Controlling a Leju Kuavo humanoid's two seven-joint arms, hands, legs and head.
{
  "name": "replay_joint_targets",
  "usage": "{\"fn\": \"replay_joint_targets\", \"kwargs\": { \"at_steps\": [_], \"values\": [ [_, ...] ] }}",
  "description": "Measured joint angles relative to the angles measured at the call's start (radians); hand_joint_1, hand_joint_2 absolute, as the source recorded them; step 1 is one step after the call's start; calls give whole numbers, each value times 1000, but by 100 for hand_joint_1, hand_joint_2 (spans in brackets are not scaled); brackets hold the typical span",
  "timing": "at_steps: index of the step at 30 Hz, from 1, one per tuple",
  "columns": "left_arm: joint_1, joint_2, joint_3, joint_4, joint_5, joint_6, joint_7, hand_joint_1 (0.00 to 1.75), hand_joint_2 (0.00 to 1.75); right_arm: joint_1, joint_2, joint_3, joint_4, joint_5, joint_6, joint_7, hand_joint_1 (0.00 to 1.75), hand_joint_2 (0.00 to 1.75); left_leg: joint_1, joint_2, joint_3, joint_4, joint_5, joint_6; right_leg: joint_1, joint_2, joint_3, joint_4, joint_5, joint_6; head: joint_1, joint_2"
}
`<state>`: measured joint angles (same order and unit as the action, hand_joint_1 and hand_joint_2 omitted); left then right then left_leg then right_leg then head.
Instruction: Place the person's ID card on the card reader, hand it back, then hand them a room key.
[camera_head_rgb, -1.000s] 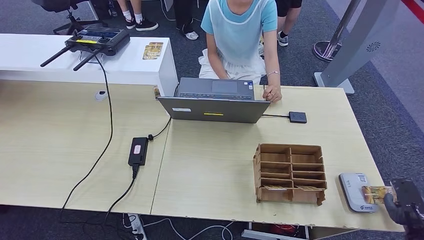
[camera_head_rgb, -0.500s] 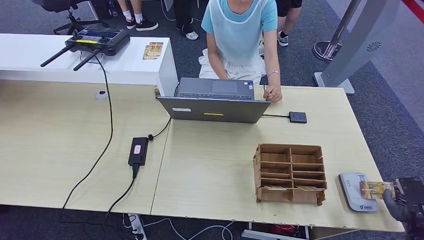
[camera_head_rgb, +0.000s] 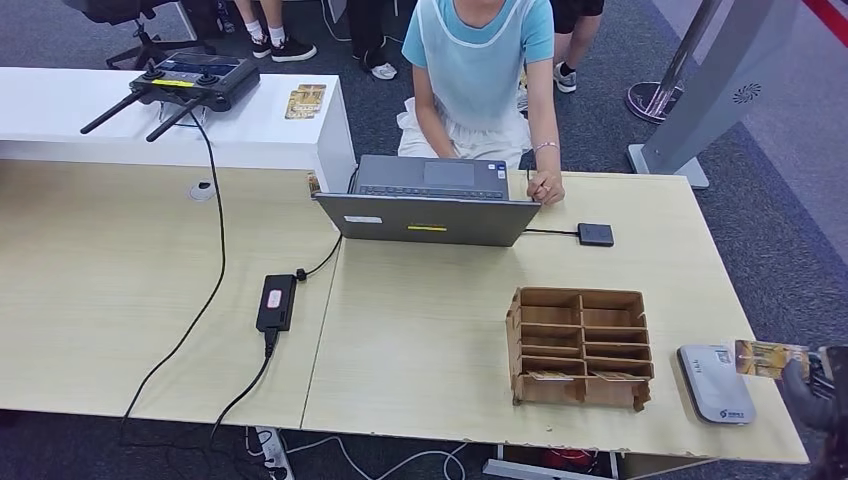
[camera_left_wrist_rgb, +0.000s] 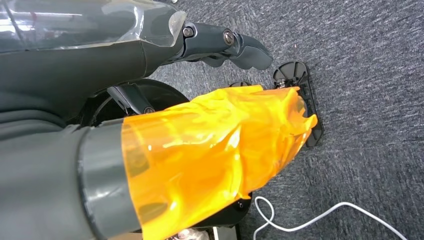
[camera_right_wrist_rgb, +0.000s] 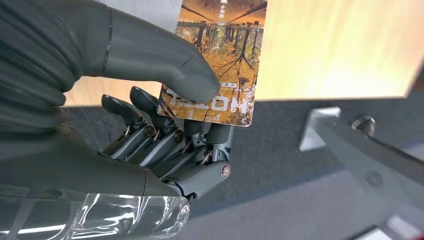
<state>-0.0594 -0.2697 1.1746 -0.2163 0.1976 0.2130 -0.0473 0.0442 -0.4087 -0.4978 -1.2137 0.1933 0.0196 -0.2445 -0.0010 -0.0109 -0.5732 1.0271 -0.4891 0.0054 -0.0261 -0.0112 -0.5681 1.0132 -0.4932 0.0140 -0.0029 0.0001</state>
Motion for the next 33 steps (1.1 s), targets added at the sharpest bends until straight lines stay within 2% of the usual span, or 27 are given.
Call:
{"fn": "replay_joint_targets", "kwargs": {
  "at_steps": [8, 18, 23, 29, 33],
  "values": [
    [0, 0, 0, 0, -1, 1, 0, 0, 0, -42, -27, 13, -114, 3, -85, 20, 175, 175, 0, 0, 0, 0, 0, 0, 0, 0, 0, 0, 0, 0, 0, 0],
    [-1, 2, -5, 0, -8, 7, 9, 0, 0, -140, -138, 118, -222, 72, -155, 94, 175, 175, 0, 0, 0, 0, 0, 0, 0, 0, 0, 0, 0, 0, 0, 0],
    [-1, 3, -11, 0, -10, 8, 11, 0, 0, -156, -171, 150, -241, 96, -169, 102, 175, 175, 0, -1, -1, 0, 0, 0, 0, -1, 0, 0, 0, 0, 0, 0],
    [-5, 7, -23, 0, -35, 28, 31, 0, 0, -233, -237, 255, -282, 326, -218, 173, 175, 175, 0, 1, 0, 0, 0, 0, 0, 1, 0, 1, 1, 0, 0, 0],
    [-10, 11, -45, 0, -56, 47, 51, 0, 0, -344, -296, 376, -295, 490, -183, 249, 175, 175, 0, 2, 0, 0, 1, 0, 0, 2, 0, 1, 2, -1, 0, 0]
  ]
}}
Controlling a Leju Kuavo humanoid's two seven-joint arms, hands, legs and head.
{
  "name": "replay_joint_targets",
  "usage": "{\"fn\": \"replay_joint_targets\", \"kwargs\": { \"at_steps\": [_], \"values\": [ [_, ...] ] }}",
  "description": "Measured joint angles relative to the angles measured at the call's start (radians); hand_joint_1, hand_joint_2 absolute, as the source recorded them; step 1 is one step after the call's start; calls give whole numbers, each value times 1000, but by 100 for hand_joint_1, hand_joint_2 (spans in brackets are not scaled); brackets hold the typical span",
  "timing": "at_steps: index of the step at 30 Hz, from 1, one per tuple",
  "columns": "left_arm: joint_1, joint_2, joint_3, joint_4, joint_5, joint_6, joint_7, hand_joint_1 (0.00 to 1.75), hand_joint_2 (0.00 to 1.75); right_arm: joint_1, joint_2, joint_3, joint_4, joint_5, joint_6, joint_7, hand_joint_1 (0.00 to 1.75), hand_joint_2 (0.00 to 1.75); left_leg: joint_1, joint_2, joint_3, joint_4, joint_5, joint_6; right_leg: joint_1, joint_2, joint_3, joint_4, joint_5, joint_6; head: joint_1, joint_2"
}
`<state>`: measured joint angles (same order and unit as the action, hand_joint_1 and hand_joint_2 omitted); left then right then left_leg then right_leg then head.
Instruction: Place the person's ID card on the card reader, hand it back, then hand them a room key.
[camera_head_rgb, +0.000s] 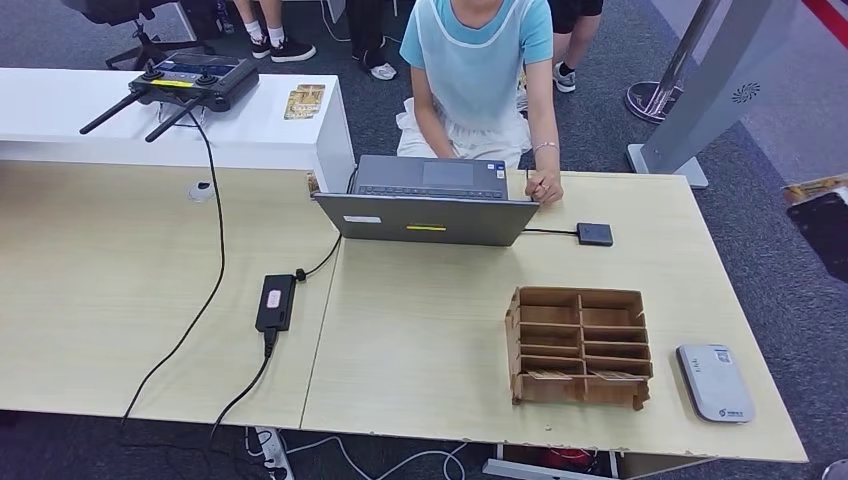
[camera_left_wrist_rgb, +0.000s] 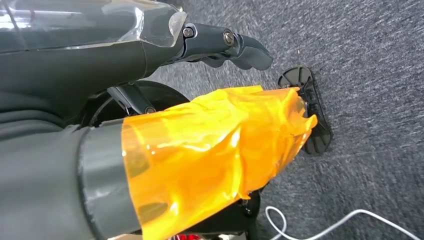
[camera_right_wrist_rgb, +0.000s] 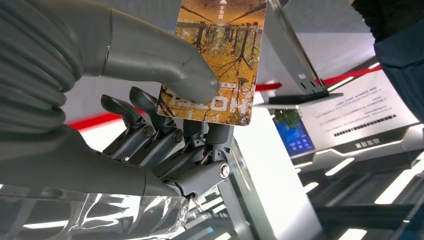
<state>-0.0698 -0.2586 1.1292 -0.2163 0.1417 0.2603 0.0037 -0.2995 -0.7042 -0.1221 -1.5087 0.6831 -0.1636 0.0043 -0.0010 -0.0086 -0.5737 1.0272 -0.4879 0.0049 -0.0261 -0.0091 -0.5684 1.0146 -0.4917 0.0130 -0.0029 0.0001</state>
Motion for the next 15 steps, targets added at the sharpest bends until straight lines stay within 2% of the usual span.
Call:
{"fn": "replay_joint_targets", "kwargs": {
  "at_steps": [3, 7, 11, 15],
  "values": [
    [-3, 3, -17, 0, -13, 11, 11, 0, 0, -126, -25, 110, 11, 72, 57, 36, 175, 175, 0, 2, 1, 0, 0, -1, 0, 1, 0, 0, 1, -1, 0, 0],
    [-6, 5, -41, 0, -32, 20, 26, 0, 0, -315, -21, 297, 64, 161, 121, 70, 175, 175, 1, 2, 1, 0, 1, -2, 1, 2, 0, 1, 1, -1, 0, 0],
    [-8, 6, -62, 0, -48, 28, 36, 0, 0, -475, 30, 469, 147, 191, 144, 116, 175, 175, 2, 2, 1, 0, 2, -2, 1, 2, 0, 2, 1, -1, 0, 0],
    [-9, 6, -79, 0, -57, 33, 40, 0, 0, -577, 105, 595, 246, 193, 138, 147, 175, 175, 2, 1, 1, 0, 2, -3, 2, 1, 0, 2, 2, -1, 0, 0]
  ]
}}
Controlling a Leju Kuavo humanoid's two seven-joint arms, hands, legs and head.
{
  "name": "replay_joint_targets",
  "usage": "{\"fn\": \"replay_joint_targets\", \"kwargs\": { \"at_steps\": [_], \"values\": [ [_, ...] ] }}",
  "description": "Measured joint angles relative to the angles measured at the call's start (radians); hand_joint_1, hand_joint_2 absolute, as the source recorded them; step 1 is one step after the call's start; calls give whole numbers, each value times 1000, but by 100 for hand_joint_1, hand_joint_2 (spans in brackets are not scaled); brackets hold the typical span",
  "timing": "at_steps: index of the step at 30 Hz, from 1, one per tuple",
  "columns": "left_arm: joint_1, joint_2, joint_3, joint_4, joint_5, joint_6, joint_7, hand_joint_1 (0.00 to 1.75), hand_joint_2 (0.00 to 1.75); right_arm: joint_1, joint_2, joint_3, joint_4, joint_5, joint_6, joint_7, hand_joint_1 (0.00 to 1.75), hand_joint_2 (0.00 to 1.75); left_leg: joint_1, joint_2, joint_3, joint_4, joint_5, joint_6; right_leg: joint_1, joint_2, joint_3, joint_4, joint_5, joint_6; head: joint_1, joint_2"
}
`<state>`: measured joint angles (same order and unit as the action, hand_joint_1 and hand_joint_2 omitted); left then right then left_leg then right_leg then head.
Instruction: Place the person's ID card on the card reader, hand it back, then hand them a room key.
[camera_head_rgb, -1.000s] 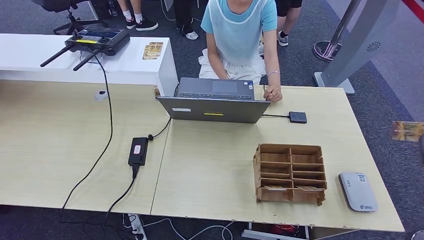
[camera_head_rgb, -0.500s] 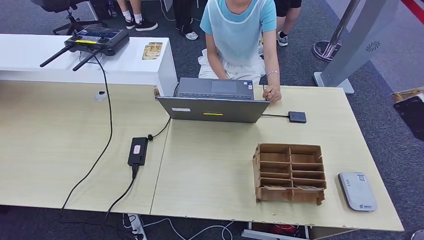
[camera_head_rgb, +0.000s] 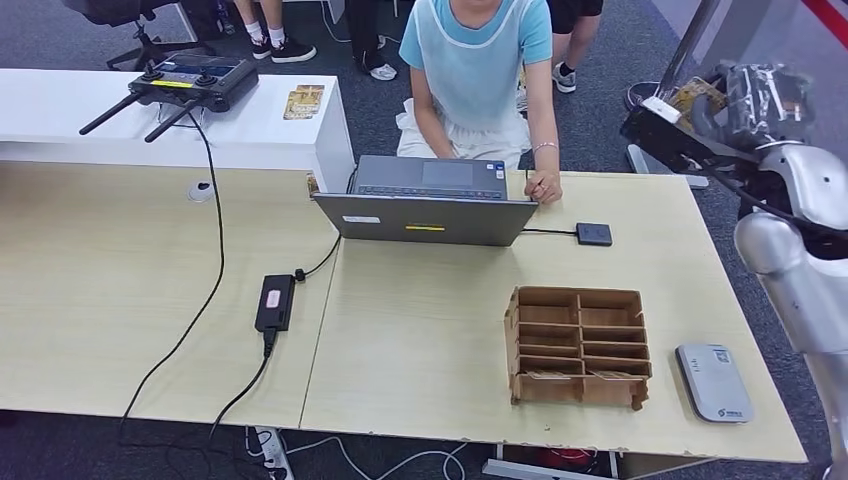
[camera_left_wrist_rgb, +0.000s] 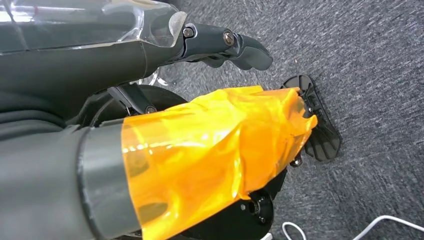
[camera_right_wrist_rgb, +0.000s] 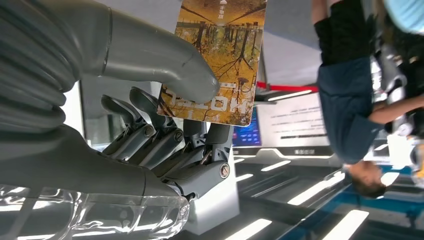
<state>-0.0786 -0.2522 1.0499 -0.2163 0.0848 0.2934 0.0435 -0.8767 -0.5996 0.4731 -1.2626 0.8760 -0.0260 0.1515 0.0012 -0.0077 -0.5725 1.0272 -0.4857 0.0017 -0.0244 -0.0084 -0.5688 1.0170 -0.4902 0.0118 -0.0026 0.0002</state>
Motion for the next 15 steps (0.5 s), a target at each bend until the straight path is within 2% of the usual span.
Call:
{"fn": "replay_joint_targets", "kwargs": {
  "at_steps": [8, 15],
  "values": [
    [0, 2, -28, 0, -18, 0, 10, 0, 0, -102, 154, 161, 135, 33, -6, 17, 175, 175, 0, 0, -1, 0, 0, 0, 0, 0, 0, 0, 0, 0, 0, 0],
    [1, 5, -45, 0, -25, -11, 30, 0, 0, -167, 299, 244, 237, 26, 16, 27, 175, 175, 1, -1, -1, 0, 1, -2, 1, 0, -1, 1, 0, 0, 0, 0]
  ]
}}
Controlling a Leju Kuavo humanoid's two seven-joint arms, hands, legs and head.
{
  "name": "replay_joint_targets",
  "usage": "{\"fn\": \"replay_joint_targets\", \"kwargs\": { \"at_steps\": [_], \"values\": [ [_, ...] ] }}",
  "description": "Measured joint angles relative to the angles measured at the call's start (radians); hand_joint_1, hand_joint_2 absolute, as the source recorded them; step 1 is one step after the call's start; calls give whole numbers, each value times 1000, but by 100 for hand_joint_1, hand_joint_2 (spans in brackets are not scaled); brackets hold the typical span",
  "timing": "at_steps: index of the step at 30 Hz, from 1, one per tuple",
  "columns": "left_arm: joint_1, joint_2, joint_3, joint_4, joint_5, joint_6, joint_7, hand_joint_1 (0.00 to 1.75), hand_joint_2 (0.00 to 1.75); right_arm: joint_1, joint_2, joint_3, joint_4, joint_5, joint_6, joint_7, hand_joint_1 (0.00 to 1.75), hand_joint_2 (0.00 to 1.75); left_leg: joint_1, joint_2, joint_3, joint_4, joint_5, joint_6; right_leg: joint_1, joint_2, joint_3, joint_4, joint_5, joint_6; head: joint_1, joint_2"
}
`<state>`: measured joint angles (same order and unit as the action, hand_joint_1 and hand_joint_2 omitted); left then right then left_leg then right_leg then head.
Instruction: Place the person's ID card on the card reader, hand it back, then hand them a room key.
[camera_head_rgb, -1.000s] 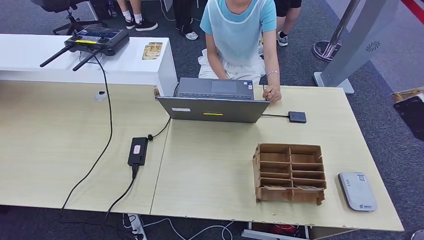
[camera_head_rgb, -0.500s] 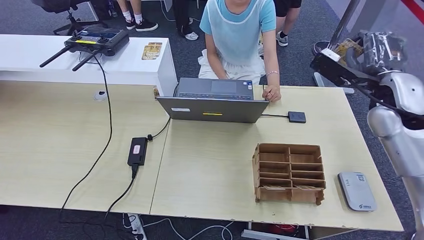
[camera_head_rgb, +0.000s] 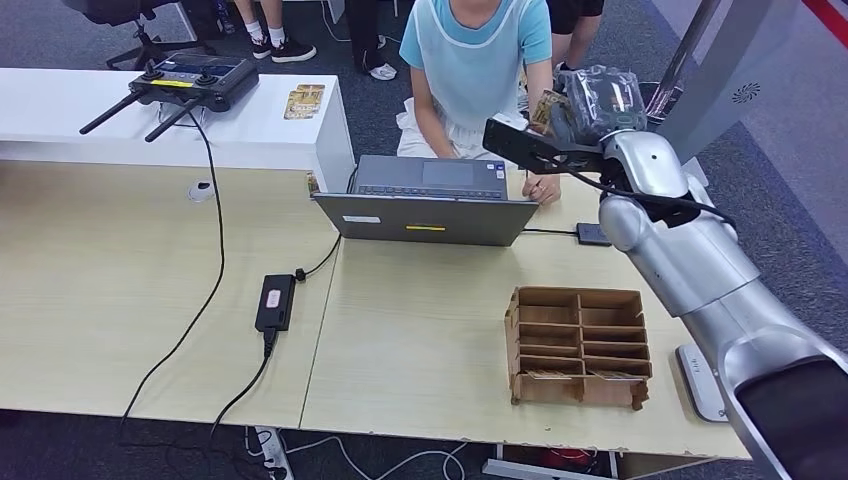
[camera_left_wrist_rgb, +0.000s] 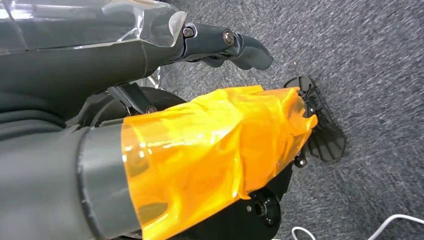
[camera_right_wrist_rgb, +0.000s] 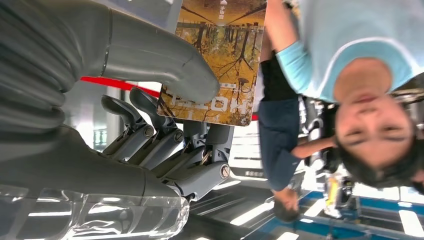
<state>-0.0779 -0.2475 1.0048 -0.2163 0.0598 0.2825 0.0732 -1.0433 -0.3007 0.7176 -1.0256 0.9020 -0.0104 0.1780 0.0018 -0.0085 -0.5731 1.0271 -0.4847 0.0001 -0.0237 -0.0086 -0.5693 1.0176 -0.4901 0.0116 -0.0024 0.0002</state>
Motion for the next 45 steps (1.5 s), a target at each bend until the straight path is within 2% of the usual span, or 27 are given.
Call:
{"fn": "replay_joint_targets", "kwargs": {
  "at_steps": [5, 12, 19, 45],
  "values": [
    [1, 4, -14, 0, -11, -11, 19, 0, 0, -32, 68, 25, 59, -15, 15, -1, 175, 175, 0, 0, 0, 0, 0, 0, 0, 0, 0, 0, 0, 0, 0, 0],
    [1, 6, -20, 0, -12, -6, 13, 0, 0, -50, 109, 50, 105, -59, 62, -15, 175, 175, 0, -1, 0, 0, 0, 0, 0, 0, 0, 0, 0, 0, 0, 0],
    [2, 5, -20, 0, -9, 0, -2, 0, 0, -64, 117, 74, 146, -79, 74, -21, 175, 175, 0, 0, 0, 0, 0, 0, 0, 0, 0, 0, 0, 0, 0, 0],
    [2, 5, -24, 1, -12, 7, 7, 0, 0, -54, 150, 139, 175, -83, 19, -56, 175, 175, 0, 0, 0, 0, 0, -1, 0, 0, 0, 0, 1, -1, 0, 0]
  ]
}}
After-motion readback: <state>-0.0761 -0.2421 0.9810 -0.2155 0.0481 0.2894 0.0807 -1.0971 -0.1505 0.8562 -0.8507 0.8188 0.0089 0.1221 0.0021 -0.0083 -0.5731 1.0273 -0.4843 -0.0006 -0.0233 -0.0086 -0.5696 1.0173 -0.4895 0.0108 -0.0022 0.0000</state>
